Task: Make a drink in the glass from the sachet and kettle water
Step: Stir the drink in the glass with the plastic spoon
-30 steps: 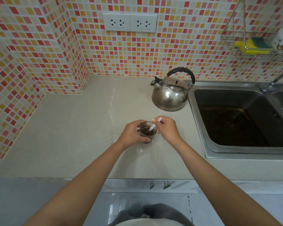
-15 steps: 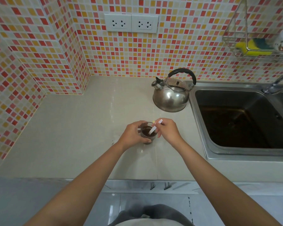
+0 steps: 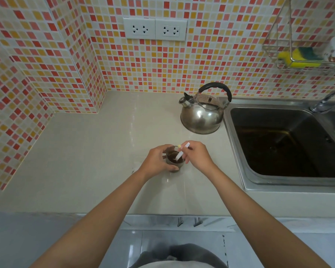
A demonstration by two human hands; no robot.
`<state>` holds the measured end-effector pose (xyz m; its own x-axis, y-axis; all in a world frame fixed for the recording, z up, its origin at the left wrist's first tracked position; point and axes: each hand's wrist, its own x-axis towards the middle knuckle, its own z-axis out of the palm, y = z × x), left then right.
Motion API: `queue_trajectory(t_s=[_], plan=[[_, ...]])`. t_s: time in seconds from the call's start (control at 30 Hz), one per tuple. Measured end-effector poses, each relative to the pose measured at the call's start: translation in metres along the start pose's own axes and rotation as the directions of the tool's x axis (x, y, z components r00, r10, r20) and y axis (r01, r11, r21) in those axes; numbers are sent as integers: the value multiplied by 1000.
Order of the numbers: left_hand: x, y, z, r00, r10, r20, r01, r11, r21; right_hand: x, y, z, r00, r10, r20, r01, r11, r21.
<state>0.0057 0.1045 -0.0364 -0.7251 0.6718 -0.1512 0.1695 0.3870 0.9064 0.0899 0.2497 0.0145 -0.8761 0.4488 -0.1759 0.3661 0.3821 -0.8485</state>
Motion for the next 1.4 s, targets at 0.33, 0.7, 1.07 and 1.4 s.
queue_trajectory(t_s=[0.33, 0.7, 1.07, 1.4], plan=[[1, 1, -1, 1000, 7, 4, -7, 1000, 23, 1, 0, -2, 1000, -29, -12, 29, 999, -43], [2, -1, 0, 1000, -6, -3, 6, 1000, 30, 2, 1, -2, 998, 29, -63, -31, 999, -17], [4, -2, -1, 1000, 6, 7, -6, 999, 52, 0, 5, -1, 990, 113, -79, -104, 988, 110], [5, -3, 0, 1000, 3, 3, -3, 999, 42, -4, -4, -7, 984, -105, -141, 108, 994, 17]])
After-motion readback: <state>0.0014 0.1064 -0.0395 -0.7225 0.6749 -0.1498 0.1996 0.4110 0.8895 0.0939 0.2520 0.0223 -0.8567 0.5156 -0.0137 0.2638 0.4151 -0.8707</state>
